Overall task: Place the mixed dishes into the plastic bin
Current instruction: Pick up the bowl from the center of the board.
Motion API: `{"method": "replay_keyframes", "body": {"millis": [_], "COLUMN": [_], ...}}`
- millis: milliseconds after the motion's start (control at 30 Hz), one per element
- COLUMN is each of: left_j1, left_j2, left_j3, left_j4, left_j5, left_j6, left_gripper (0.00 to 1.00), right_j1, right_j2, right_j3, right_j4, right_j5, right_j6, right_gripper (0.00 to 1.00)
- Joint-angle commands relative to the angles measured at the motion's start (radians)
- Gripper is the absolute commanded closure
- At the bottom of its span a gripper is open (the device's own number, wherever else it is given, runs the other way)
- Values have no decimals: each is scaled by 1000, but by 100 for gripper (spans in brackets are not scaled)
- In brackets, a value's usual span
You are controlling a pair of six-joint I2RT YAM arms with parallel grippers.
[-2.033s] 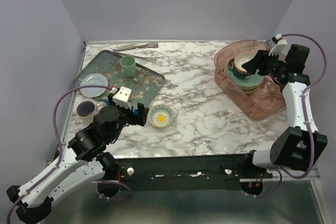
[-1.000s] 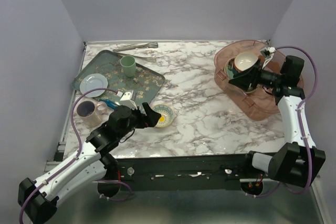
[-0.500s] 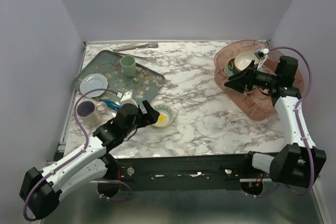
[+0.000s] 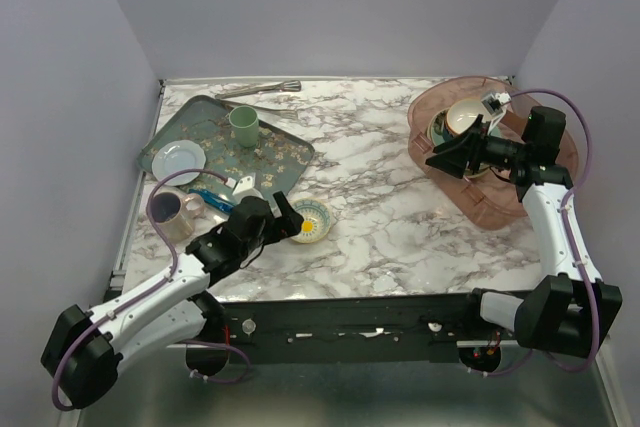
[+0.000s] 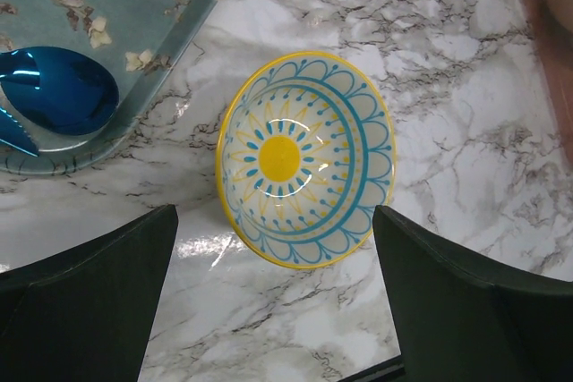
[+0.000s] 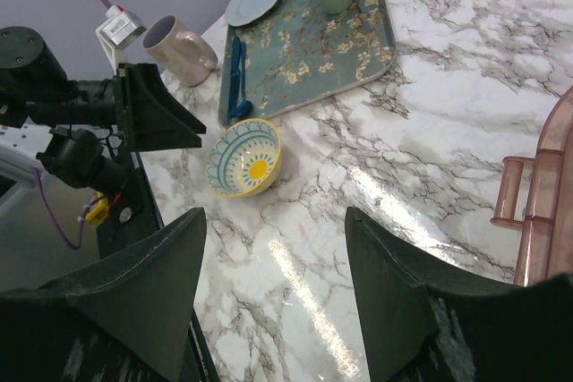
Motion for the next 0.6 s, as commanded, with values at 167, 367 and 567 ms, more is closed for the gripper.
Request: {"method": "replay_keyframes", "body": {"millis": [167,367,567], "left_j1": [7,7,10], "left_j2": [170,293,371], "left_j3": [40,42,71], "left_j4": [6,102,84], "left_j5": [-73,-34,-65], "left_j6": [-37,-7,6], "left_gripper": [6,39,64], "right_j1": [11,11,11], "right_j2": [-2,-1,-1], "right_j3": [-8,-8,-8], "right_j4": [-8,-9,-12], "right_j5": [-12,-13,-13], "right_j6": [-17,-17,-20], "right_gripper": [29,29,29]}}
